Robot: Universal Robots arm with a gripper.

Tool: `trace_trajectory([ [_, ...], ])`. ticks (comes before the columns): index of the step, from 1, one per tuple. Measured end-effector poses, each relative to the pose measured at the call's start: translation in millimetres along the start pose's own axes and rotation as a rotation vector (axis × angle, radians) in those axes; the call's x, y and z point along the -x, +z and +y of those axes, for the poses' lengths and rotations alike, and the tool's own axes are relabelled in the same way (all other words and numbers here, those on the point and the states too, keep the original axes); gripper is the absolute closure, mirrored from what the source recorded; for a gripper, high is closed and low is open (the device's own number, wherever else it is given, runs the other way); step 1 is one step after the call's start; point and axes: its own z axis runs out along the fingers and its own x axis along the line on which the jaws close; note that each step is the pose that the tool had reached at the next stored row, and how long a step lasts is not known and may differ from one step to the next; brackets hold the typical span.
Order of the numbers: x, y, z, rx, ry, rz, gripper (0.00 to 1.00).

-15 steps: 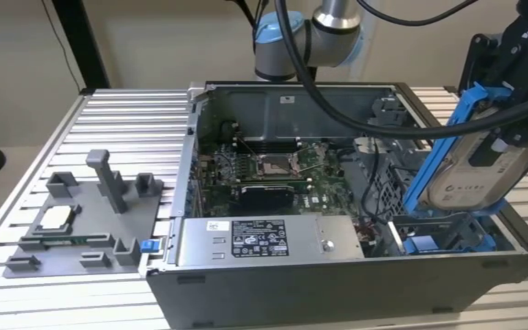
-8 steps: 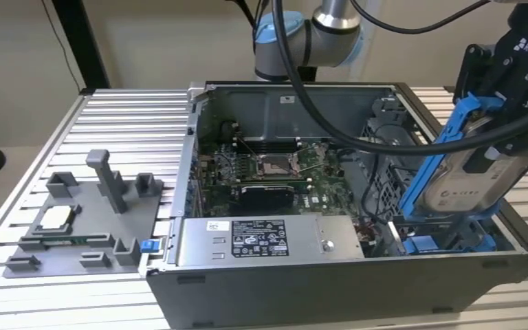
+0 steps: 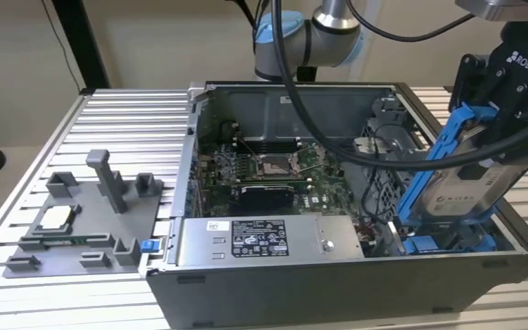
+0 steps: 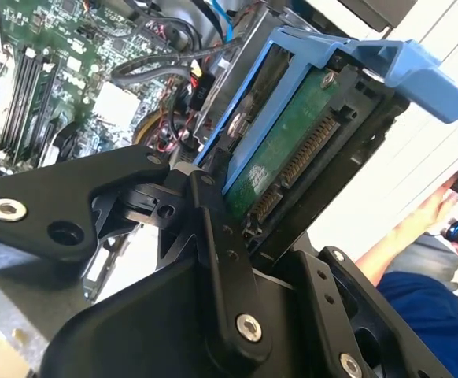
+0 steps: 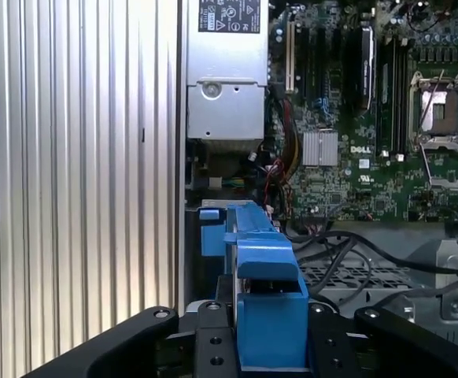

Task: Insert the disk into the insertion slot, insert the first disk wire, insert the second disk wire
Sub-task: 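Insert the disk into the insertion slot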

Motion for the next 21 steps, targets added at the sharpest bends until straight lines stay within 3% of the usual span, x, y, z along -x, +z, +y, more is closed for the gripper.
trace_trajectory([
  [8,-0.1,5.2,-0.7,0.0029,-0.001,0.0001,1.00],
  [21,-0.1,11.2,-1.3,0.0156,-0.002,0.0004,1.00],
])
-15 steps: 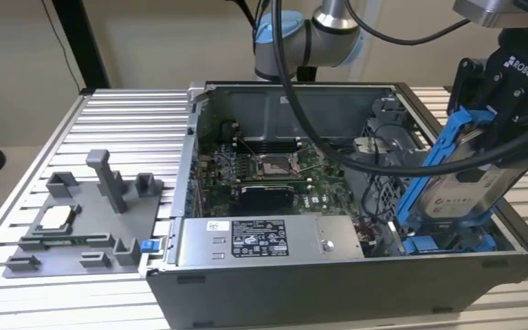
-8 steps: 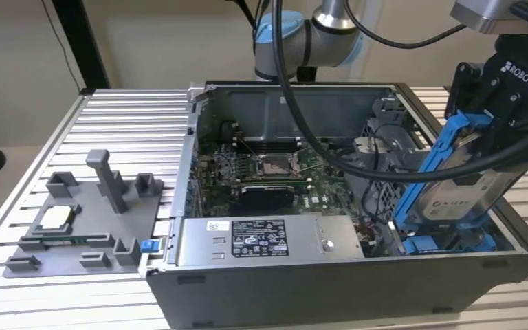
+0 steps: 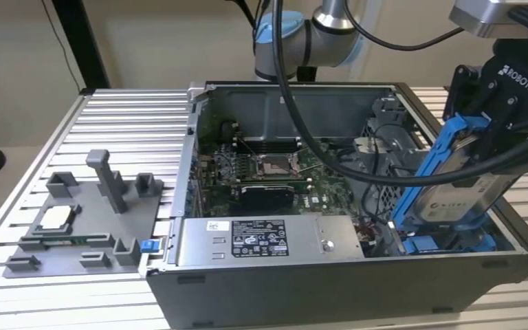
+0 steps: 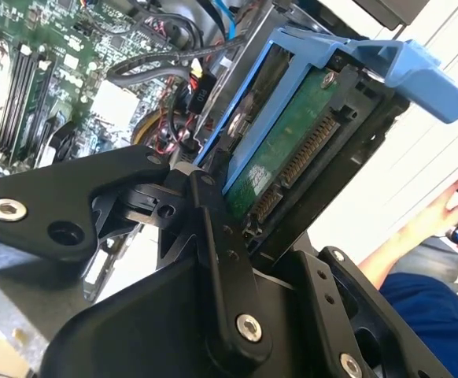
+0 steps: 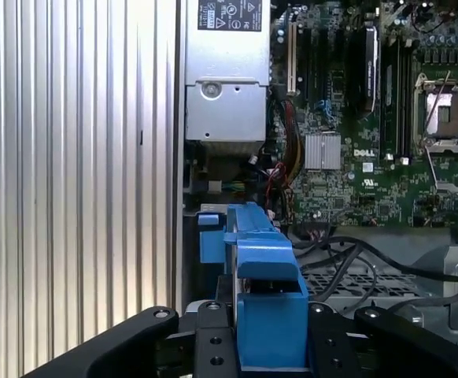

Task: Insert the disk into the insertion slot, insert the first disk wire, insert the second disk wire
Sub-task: 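Insert the disk into the insertion slot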

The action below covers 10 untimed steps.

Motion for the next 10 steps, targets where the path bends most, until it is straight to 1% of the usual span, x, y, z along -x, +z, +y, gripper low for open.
trace_trajectory([
  [10,0.0,3.8,-0.5,0.0137,-0.001,0.0003,1.00],
])
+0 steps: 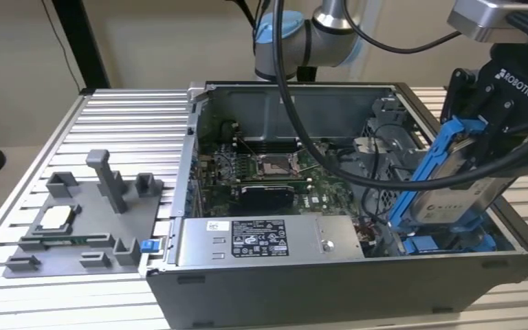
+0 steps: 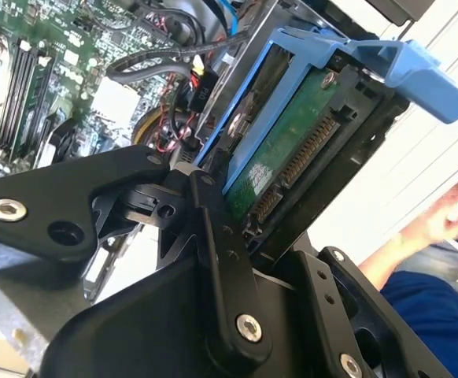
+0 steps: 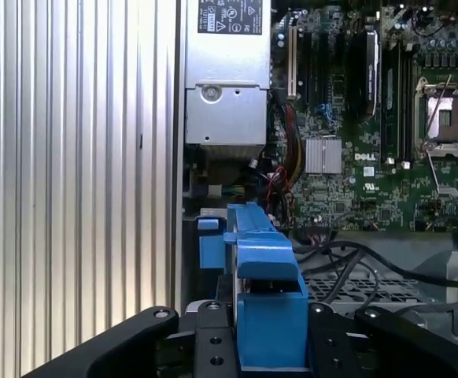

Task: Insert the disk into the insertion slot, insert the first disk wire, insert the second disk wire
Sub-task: 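Insert the disk into the insertion slot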

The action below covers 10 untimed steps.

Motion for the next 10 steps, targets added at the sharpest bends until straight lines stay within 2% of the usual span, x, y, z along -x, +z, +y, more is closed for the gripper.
trace_trajectory([
  [6,0.0,1.8,-0.4,0.0108,-0.001,0.0003,1.00],
  [10,0.0,2.0,-0.5,0.0149,-0.001,0.0002,1.00],
])
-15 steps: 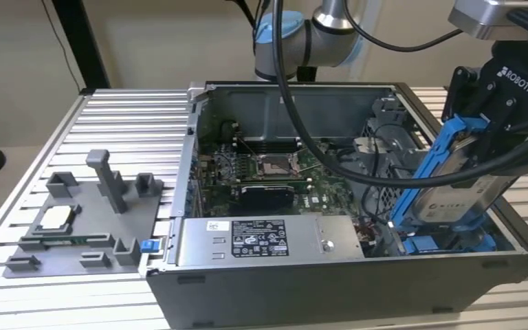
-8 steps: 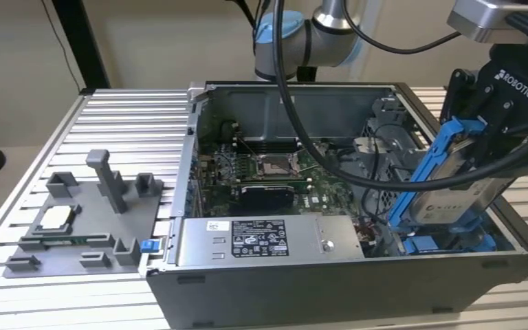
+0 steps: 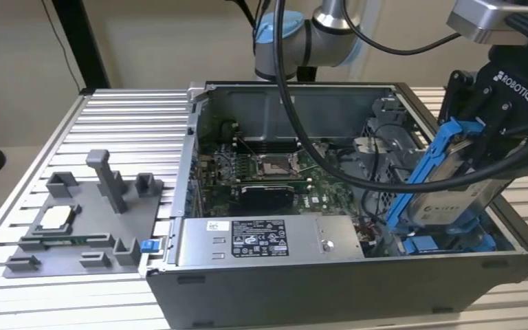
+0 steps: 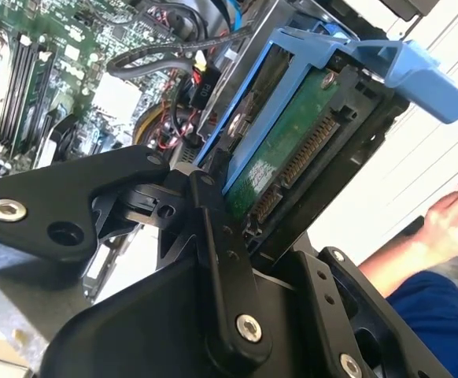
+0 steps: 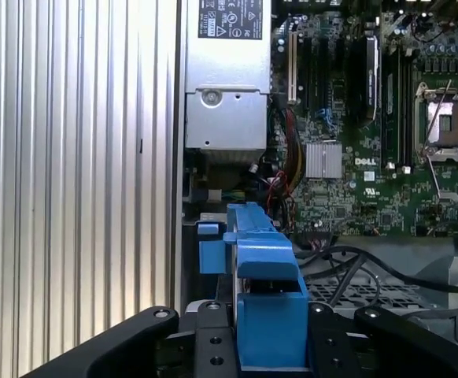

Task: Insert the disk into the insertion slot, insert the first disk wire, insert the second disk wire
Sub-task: 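Insert the disk into the insertion slot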

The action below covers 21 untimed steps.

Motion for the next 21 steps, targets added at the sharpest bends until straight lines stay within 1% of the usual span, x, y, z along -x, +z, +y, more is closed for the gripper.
trace_trajectory([
  [8,0.0,0.0,0.0,0.0072,0.000,0.0001,1.00],
  [16,0.0,0.1,0.0,0.0073,0.000,0.0002,1.00],
  [17,0.0,0.2,0.0,0.0029,0.000,-0.0007,1.00],
  [18,0.0,0.3,-0.1,-0.0077,0.000,-0.0035,1.00],
  [19,0.0,0.4,-0.1,-0.0202,-0.001,-0.0063,1.00],
  [20,0.0,0.2,-0.1,-0.0283,-0.001,-0.0077,1.00],
  [21,0.0,-0.2,0.0,-0.0339,-0.001,-0.0092,1.00],
])
